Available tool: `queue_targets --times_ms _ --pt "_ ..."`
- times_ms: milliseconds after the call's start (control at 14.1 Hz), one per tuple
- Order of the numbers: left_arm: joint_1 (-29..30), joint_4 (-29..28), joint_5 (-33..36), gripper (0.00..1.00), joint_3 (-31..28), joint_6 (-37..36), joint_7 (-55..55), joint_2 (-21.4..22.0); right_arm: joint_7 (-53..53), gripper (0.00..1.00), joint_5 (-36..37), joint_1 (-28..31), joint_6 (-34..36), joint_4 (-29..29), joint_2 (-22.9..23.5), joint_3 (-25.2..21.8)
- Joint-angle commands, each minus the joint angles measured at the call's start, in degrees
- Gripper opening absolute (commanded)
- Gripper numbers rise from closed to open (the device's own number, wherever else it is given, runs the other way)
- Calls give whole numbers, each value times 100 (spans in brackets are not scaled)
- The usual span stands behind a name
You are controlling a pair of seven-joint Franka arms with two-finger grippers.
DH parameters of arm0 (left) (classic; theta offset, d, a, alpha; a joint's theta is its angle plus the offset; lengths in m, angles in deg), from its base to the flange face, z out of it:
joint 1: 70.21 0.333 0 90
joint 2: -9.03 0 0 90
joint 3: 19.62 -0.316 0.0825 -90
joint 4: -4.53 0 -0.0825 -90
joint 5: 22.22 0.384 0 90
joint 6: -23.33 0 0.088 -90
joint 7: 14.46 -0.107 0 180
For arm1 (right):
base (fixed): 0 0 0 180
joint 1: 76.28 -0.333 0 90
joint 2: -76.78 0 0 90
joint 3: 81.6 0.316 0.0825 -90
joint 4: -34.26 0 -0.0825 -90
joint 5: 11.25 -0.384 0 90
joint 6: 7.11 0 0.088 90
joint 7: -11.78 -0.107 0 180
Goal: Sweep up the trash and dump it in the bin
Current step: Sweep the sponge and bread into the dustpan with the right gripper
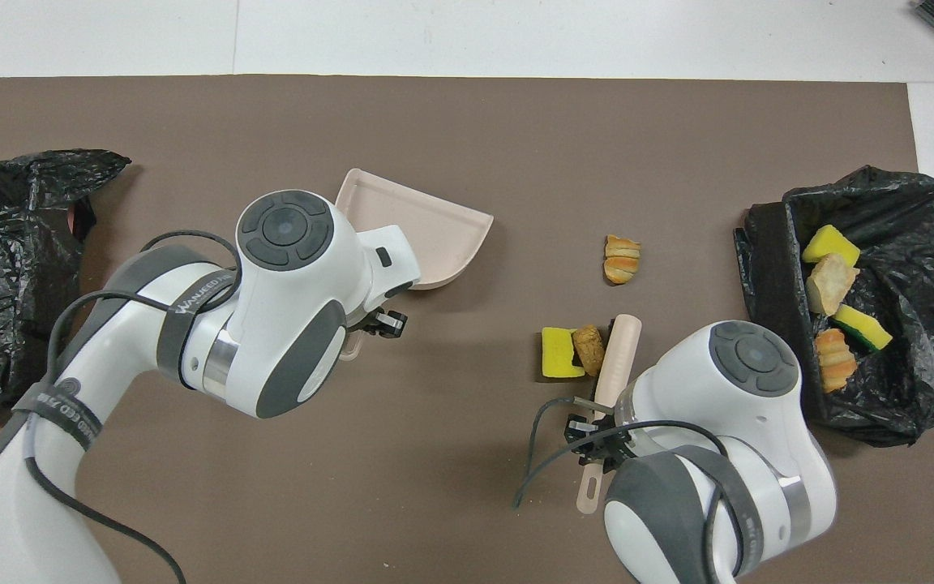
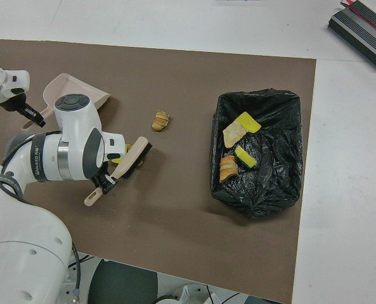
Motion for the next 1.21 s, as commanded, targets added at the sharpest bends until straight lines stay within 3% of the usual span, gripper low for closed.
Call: queue_targets --times_ms 0,213,426,640,853,1137 --pt "-27 -275 -3 0 19 -241 -1106 293 473 0 167 68 362 -230 35 37" --pt "77 -609 5 0 19 -58 -2686 435 1124 0 378 86 336 -177 17 37" --pt "95 -732 49 0 19 100 -3673 479 1416 0 1036 -2 379 -229 8 71" --pt "95 -986 523 0 19 556 -4701 575 1547 0 1204 15 458 -256 -35 72" --pt "-88 -1461 1014 0 27 1084 -4818 830 2422 0 1266 356 537 -169 -88 37" --pt "-378 -1497 1104 0 36 1007 -4766 892 2655 0 1609 516 284 42 -159 72"
